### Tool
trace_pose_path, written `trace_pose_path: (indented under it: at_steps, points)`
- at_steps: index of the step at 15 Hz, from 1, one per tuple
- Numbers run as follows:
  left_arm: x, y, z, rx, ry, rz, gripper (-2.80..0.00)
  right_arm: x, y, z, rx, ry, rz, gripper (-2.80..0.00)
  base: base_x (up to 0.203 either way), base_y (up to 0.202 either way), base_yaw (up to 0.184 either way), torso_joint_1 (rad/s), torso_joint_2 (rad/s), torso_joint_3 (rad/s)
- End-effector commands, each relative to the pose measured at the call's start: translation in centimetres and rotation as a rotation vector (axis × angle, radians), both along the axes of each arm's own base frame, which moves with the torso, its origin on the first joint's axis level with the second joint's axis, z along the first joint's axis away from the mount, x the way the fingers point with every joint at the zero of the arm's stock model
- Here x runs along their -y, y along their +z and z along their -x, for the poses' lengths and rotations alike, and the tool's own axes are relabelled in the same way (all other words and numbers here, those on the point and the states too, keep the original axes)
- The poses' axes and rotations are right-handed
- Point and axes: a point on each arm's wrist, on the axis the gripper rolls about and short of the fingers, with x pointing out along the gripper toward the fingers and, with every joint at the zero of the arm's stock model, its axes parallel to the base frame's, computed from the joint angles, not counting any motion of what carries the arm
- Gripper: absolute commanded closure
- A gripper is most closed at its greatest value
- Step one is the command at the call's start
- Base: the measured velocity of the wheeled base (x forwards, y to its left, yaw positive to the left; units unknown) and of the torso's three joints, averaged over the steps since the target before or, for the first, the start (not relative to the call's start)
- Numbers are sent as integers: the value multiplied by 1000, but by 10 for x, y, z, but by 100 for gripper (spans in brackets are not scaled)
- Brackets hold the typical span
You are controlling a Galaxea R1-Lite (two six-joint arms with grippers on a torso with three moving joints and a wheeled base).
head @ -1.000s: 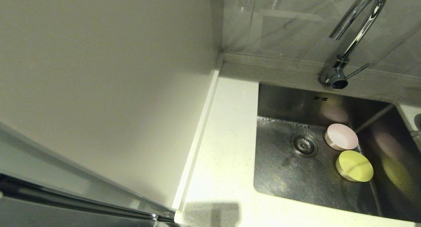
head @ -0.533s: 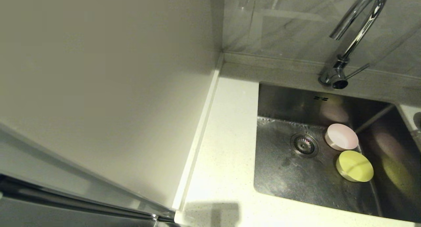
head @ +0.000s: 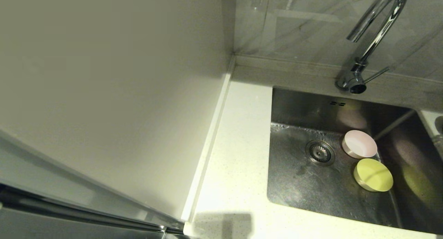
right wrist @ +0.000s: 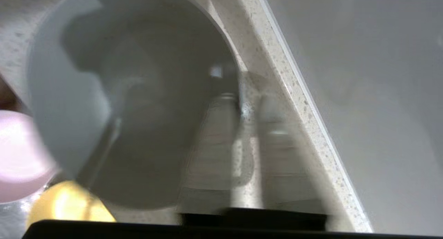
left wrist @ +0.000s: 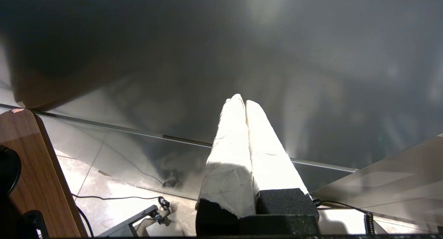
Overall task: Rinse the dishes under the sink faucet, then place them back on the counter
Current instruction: Put a bowl back to the table from the sink
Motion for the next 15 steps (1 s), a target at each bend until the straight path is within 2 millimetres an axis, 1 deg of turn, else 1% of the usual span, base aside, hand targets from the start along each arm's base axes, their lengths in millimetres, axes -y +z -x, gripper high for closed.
trace_pose_path:
  at_steps: [1,3,5,6,8,10,11,13,14,15]
  points:
    - [0,-1,0,-3,0,0,0,-1,-1,-1,-5,-1,-1,-280,0,0,0,0,0,0]
    - [0,-1,0,-3,0,0,0,-1,-1,-4,0,4,5,-280,0,0,0,0,0,0]
    - [0,-1,0,-3,0,0,0,-2,6,-6,34,9,40,-280,0,0,0,0,0,0]
    - [0,-1,0,-3,0,0,0,-3,12,-7,57,12,66,-280,0,0,0,0,0,0]
    - [0,-1,0,-3,0,0,0,-12,32,-3,95,32,125,-280,0,0,0,0,0,0]
    - [0,-1,0,-3,0,0,0,-32,63,7,152,60,190,-280,0,0,0,0,0,0]
    - [0,-1,0,-3,0,0,0,-48,82,14,194,84,223,-280,0,0,0,0,0,0]
    - [0,-1,0,-3,0,0,0,-83,114,29,283,175,268,-280,0,0,0,0,0,0]
    - [0,-1,0,-3,0,0,0,-104,126,37,320,235,278,-280,0,0,0,0,0,0]
    - [0,-1,0,-3,0,0,0,-123,132,46,341,287,279,-280,0,0,0,0,0,0]
